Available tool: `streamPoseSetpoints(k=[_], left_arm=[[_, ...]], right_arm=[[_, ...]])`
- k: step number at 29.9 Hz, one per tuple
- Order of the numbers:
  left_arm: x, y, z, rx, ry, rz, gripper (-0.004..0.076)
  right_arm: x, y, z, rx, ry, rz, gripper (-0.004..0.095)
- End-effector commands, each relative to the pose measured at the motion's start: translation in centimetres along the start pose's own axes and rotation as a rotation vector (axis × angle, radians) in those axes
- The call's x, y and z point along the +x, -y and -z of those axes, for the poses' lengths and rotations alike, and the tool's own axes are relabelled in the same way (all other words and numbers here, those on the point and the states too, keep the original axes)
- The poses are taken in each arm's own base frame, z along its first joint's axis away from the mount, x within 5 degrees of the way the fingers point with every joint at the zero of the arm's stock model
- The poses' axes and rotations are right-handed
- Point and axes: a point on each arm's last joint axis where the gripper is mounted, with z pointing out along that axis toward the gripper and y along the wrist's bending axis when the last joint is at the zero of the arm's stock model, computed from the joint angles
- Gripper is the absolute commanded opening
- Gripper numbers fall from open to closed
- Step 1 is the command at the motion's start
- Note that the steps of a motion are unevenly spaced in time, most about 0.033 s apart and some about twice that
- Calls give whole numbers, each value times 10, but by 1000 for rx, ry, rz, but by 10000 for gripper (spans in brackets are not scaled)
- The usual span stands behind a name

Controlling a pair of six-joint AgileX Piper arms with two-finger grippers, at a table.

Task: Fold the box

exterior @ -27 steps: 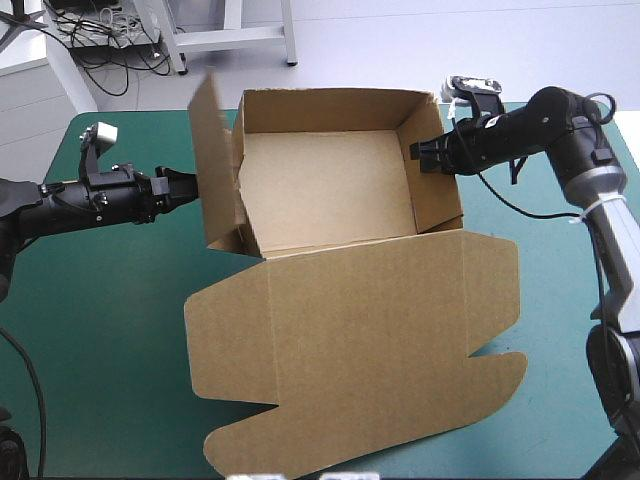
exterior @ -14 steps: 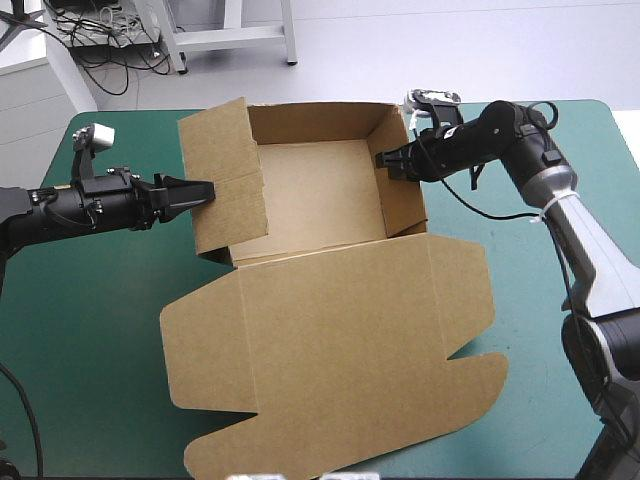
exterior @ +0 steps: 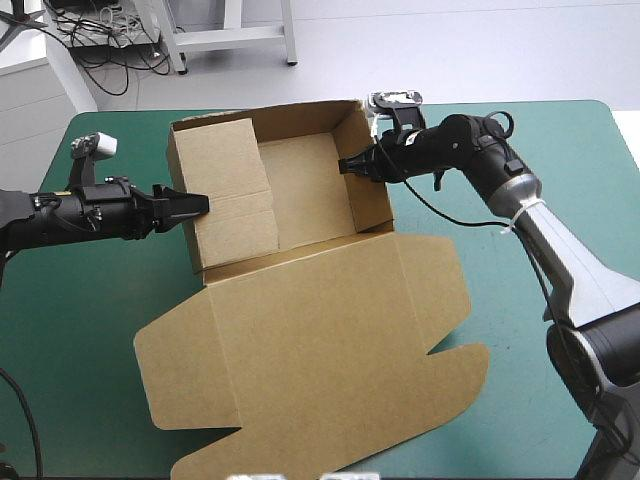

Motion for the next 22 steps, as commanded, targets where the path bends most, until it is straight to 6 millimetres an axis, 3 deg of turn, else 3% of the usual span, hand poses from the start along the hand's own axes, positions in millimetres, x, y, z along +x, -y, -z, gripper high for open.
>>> streamPoseSetpoints(k=[1, 8, 20, 22], left_arm=[[1, 17, 8, 39, -17, -4, 489], [8, -1, 7, -182, -88, 29, 455], [12, 6, -19, -405, -94, 48, 448], [12, 6, -21, -442, -86, 35, 414]], right_arm=[[-15, -31, 24, -38, 140, -10, -4], [-12, -49, 19, -15, 151, 10, -5], [-7, -51, 17, -8, 105, -26, -5], [-6, -50, 17, -3, 96, -30, -5]])
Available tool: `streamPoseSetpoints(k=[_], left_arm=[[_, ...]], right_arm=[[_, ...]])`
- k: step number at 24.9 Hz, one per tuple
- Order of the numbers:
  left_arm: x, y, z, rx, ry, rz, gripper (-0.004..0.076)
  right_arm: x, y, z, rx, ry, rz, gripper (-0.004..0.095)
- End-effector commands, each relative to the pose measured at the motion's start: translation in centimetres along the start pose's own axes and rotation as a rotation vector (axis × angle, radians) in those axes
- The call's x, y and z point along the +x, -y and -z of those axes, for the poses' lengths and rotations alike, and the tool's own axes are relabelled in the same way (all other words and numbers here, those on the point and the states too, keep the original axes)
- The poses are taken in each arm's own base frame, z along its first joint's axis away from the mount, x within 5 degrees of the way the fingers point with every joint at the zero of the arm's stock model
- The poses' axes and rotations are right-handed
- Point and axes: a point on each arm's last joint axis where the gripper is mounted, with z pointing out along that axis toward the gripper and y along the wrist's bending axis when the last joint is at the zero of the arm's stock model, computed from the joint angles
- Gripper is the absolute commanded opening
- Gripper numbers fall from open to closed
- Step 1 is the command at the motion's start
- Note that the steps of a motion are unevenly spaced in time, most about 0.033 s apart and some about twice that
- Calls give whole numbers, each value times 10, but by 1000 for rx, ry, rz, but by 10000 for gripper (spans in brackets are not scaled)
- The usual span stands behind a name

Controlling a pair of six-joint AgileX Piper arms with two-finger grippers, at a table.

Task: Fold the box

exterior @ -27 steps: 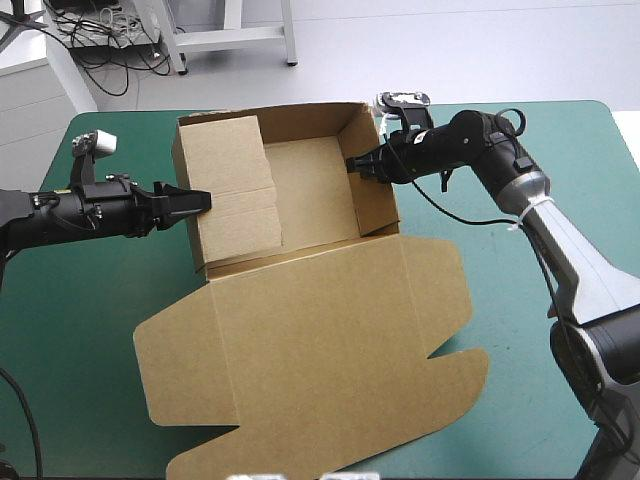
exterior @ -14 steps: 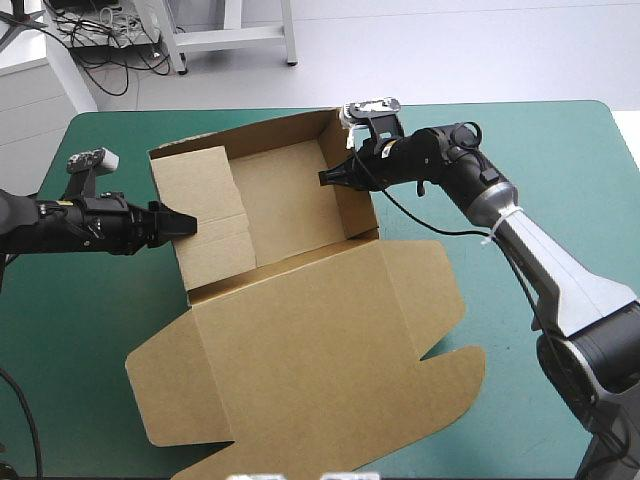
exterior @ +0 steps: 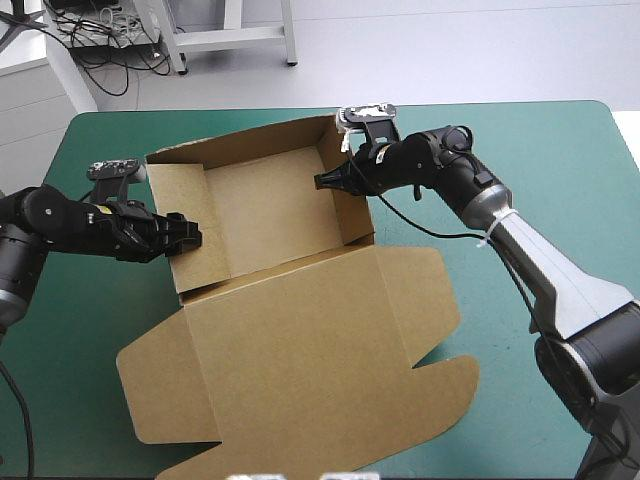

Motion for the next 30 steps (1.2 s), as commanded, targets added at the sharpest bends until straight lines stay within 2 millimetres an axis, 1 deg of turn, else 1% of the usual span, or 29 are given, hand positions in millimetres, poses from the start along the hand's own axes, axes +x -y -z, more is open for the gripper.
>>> streamPoseSetpoints(k=[1, 4, 7, 8, 9, 15, 19, 21, 23, 25, 28, 30], left_arm=[[-7, 11, 11, -36, 108, -4, 386], [-7, 16, 7, -73, 121, -48, 282], [-10, 23, 5, -68, 160, -88, 183], [-11, 26, 5, -63, 178, -95, 132], [-12, 30, 4, -52, 198, -108, -13], [-17, 38, -3, -107, 225, -126, -10], [-38, 40, -14, -151, 143, -131, -10], [-51, 41, -18, -176, 116, -136, -10], [-60, 41, -22, -200, 101, -131, -10], [-67, 42, -27, -225, 75, -150, -10], [-74, 47, -41, -297, 13, -200, -10], [-78, 53, -54, -334, -29, -234, -10]], right_arm=[[-16, -13, 30, -58, 117, -56, -5], [-15, -13, 30, -58, 110, -55, -5], [-14, -13, 30, -56, 96, -54, -5], [-14, -13, 30, -56, 91, -54, -5], [-12, -13, 30, -56, 76, -54, -5], [-9, -10, 31, -22, 36, -44, -5], [-2, 1, 32, 103, -36, -26, -5], [-1, 6, 37, 166, -47, -10, -5], [-2, 8, 41, 196, -40, -17, -5], [-2, 9, 46, 215, -33, -28, -5], [-2, 20, 52, 238, -51, -53, -5], [0, 34, 55, 270, -98, -89, -5]])
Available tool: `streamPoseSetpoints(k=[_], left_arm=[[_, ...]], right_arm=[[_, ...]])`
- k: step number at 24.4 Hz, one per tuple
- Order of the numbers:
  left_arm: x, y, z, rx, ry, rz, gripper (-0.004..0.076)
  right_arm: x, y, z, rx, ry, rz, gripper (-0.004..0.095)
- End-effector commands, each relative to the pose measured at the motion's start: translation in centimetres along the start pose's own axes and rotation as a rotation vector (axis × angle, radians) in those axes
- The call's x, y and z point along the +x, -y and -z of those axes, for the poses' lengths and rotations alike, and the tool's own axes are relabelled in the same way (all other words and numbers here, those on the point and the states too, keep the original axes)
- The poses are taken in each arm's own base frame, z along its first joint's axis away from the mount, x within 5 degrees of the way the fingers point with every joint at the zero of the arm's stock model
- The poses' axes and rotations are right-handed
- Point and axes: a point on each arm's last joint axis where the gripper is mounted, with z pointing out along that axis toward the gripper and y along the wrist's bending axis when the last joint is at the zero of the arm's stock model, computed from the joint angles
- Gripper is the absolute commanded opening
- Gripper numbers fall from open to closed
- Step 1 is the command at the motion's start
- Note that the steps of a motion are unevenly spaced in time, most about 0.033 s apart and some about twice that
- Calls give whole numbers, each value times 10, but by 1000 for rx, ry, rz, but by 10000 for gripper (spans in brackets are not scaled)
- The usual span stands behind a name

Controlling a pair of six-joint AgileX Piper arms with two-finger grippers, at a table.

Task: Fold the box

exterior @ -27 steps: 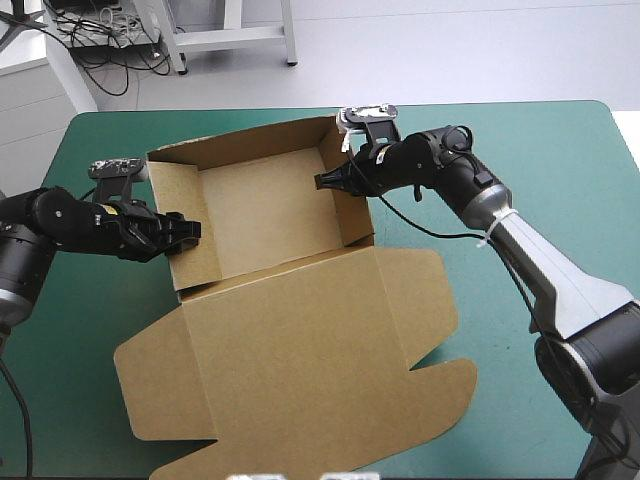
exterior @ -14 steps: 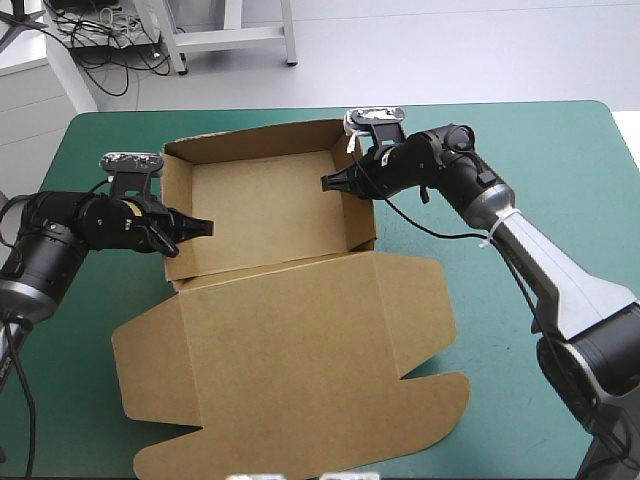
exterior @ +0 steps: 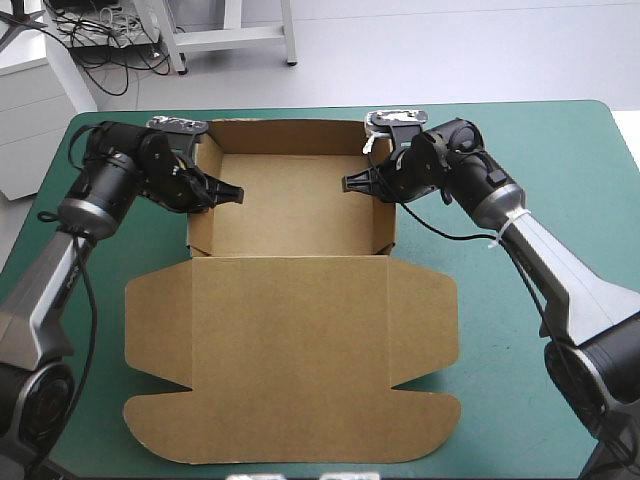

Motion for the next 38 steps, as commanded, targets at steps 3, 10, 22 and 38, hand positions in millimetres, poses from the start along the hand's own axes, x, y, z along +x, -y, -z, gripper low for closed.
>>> streamPoseSetpoints(k=[3, 10, 22, 38], left_arm=[[-25, 29, -9, -20, 39, -86, -10], [-29, 39, -42, 1, -90, -68, -10], [-27, 45, -58, 43, -143, -22, -10], [-24, 47, -94, 48, -225, -99, -10]], right_arm=[[-4, 38, 32, 93, -41, -6, -5], [2, 45, 10, 126, -149, -13, -5], [-1, 47, -40, 140, -256, -21, -5], [-6, 48, -58, 157, -266, -16, 6]])
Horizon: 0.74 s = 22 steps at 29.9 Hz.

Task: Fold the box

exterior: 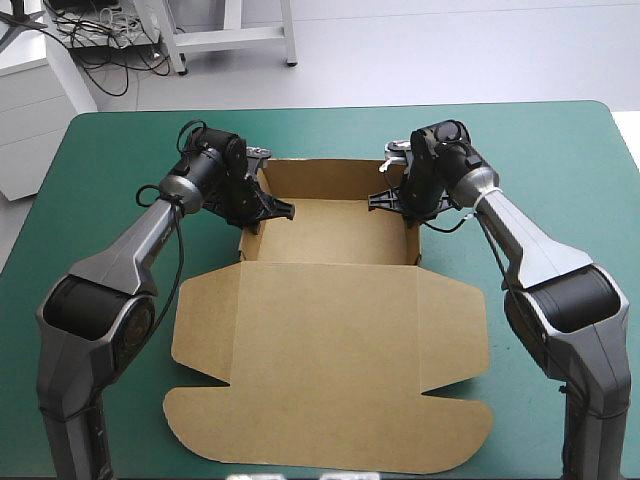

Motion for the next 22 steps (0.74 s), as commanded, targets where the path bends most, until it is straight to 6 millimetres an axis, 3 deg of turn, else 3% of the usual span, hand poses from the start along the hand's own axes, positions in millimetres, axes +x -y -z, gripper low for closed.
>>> streamPoseSetpoints(k=[1, 4, 11, 17, 22], left_arm=[[3, 1, 29, -1, 31, -70, -10], [2, 1, 29, 3, 40, -76, -9], [4, 11, 29, 108, 31, -169, 30], [5, 12, 29, 128, 23, -216, 241], [5, 12, 29, 122, 26, -217, 515]], right_arm=[[-1, 3, 32, 5, 60, 27, 25], [-1, 3, 33, 1, 60, 0, 121], [-1, 2, 33, -6, 57, -15, 502], [0, 1, 33, -21, 53, -31, 563], [0, 2, 33, -16, 56, -29, 563]])
